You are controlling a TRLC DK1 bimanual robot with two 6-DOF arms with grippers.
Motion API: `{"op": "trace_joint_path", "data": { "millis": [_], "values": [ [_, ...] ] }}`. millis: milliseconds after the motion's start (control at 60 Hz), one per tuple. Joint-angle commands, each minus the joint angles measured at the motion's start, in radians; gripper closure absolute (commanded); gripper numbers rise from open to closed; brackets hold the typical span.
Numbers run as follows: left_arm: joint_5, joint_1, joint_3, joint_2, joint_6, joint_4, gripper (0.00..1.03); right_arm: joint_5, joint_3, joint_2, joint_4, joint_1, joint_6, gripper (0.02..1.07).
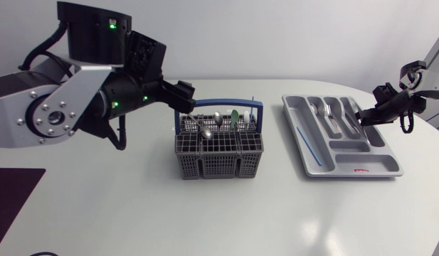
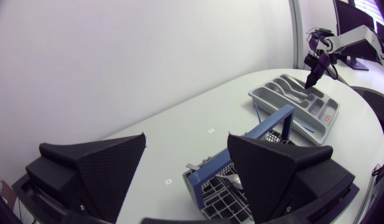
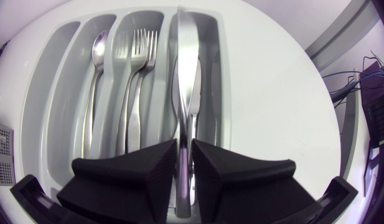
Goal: Unload the cutlery basket into the drawer organizer.
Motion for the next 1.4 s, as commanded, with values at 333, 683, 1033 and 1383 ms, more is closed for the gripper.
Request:
{"op": "trace_joint_path", "data": {
  "millis": [333, 683, 1033, 1383],
  "values": [
    [0.044, 0.036, -0.085, -0.095, 0.012, -0.047, 0.06, -0.040, -0.254, -0.269, 0.142, 0.045, 0.024, 0.31],
    [0.149, 0.128, -0.171, -0.118, 0.082, -0.042, 0.06, -0.184, -0.557, -0.677, 0.161, 0.229, 0.063, 0.31],
    [0.337, 0.319, -0.070, 0.105, 0.087, -0.018, 0.06, -0.252, -0.769, -0.919, 0.126, 0.508, 0.125, 0.31],
    [0.410, 0.328, 0.148, 0.338, 0.046, -0.021, 0.06, -0.252, -0.921, -1.010, 0.152, 0.700, 0.139, 0.67]
  ]
}}
